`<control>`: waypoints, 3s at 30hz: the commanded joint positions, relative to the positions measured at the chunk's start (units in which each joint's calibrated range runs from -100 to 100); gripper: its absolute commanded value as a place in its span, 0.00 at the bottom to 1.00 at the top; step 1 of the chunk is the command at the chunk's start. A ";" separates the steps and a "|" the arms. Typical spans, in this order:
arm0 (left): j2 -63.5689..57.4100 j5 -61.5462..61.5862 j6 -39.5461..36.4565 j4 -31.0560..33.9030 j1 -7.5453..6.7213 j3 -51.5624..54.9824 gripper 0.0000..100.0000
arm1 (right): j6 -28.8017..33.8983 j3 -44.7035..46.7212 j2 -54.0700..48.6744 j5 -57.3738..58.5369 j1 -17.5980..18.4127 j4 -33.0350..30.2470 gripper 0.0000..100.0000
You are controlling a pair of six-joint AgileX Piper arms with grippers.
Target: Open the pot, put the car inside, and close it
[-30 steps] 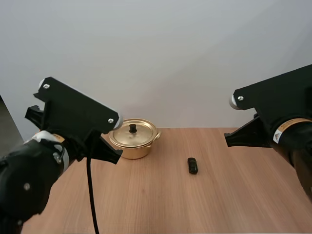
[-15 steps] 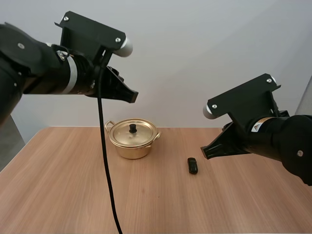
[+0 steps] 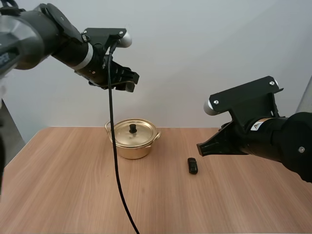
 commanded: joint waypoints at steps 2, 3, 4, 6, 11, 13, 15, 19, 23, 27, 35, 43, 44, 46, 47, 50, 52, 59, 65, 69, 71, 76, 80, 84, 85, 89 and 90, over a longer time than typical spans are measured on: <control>18.19 0.09 -0.97 2.13 -1.01 -1.67 0.83 | 0.06 -0.05 -0.02 -0.03 -0.49 0.14 0.00; 19.18 -0.28 -1.20 2.99 -1.39 -1.93 0.83 | 0.05 -0.05 -0.02 -0.03 -0.65 0.14 0.00; 19.92 -0.55 -1.52 3.87 -1.60 -2.25 0.83 | 0.05 -0.05 -0.02 -0.03 -0.75 0.14 0.00; 21.46 -3.06 -2.65 6.95 -2.17 -2.52 0.83 | 0.05 -0.05 -0.02 -0.03 -1.10 0.14 0.00; 24.83 -3.99 -3.26 10.23 -2.43 -3.76 0.83 | 0.16 -0.05 -0.02 0.13 -1.57 0.14 0.00; 25.55 -4.44 -3.26 10.22 -2.43 -3.92 0.83 | 0.16 -0.05 -0.02 0.13 -1.85 0.46 0.00; 26.27 -5.25 -2.94 10.22 -2.43 -4.31 0.83 | 0.16 -0.05 -0.02 0.13 -2.11 0.93 0.00; 26.65 -8.22 -1.91 9.62 -2.43 -4.58 0.83 | 0.16 -0.05 -0.02 0.13 -2.19 1.16 0.00; 27.50 -8.83 -0.29 7.37 -2.46 -4.58 0.83 | 0.16 -0.05 -0.02 0.13 -2.19 1.16 0.00; 29.21 -9.66 0.11 7.21 -2.46 -4.72 0.83 | 0.16 -0.05 -0.02 0.13 -2.35 1.16 0.00; 30.94 -11.41 1.00 7.13 -2.79 -5.15 0.81 | 0.07 -0.05 0.03 0.13 -2.91 1.67 0.00; 31.42 -15.33 0.70 8.38 -5.67 -5.15 0.81 | -0.10 -0.05 0.03 0.29 -3.27 1.67 0.00; 31.57 -15.95 -0.12 9.88 -5.91 -5.15 0.81 | -0.10 -0.05 0.03 0.56 -3.27 1.67 0.00; 32.34 -17.12 -2.09 13.78 -6.17 -5.15 0.81 | -0.10 -0.05 0.03 0.56 -3.27 1.67 0.00; 32.76 -17.89 -3.29 15.85 -6.24 -5.15 0.81 | -0.10 -0.05 0.03 0.56 -3.27 1.67 0.00; 33.72 -18.51 -3.58 17.08 -6.24 -5.15 0.81 | -0.10 -0.05 0.03 0.56 -3.27 1.67 0.00; 34.16 -18.92 -3.58 16.62 -6.24 -5.15 0.80 | -0.10 -0.05 0.03 0.56 -3.27 1.67 0.00; 34.47 -19.45 -1.41 16.15 -6.24 -5.15 0.00 | -0.10 -0.05 0.52 0.57 -3.27 1.67 0.00; 32.08 -18.39 -0.66 14.42 -6.25 -7.15 0.00 | -0.10 1.72 3.56 -2.42 -3.27 1.77 0.00; 25.08 -17.81 -1.09 10.30 -6.25 -9.73 0.00 | -0.19 5.10 9.02 -8.59 -3.27 2.98 0.00; 20.02 -17.98 -2.24 9.20 -6.25 -11.07 0.00 | -1.71 4.80 13.22 -9.96 -3.27 5.25 0.00; 7.14 -21.33 -4.38 6.38 -5.82 -12.91 0.00 | -7.63 2.77 23.96 -9.79 -3.27 14.90 0.58; -2.05 -21.94 -4.70 5.09 -4.27 -12.91 0.00 | -8.31 0.54 33.63 -9.79 -3.27 17.19 0.96; -8.25 -21.60 -6.27 4.95 -1.70 -12.91 0.00 | -9.43 -1.13 42.69 -10.91 -3.27 18.68 0.86; -9.35 -21.42 -6.27 4.95 -1.20 -12.91 0.00 | -9.80 -1.52 44.77 -10.91 -3.27 19.52 0.86; -13.26 -21.42 -6.27 4.95 0.79 -12.91 0.00 | -12.09 -3.42 51.00 -10.91 -3.27 22.16 0.86; -14.06 -21.29 -6.27 4.95 1.15 -12.91 0.00 | -13.12 -4.04 52.34 -10.91 -3.27 22.99 0.86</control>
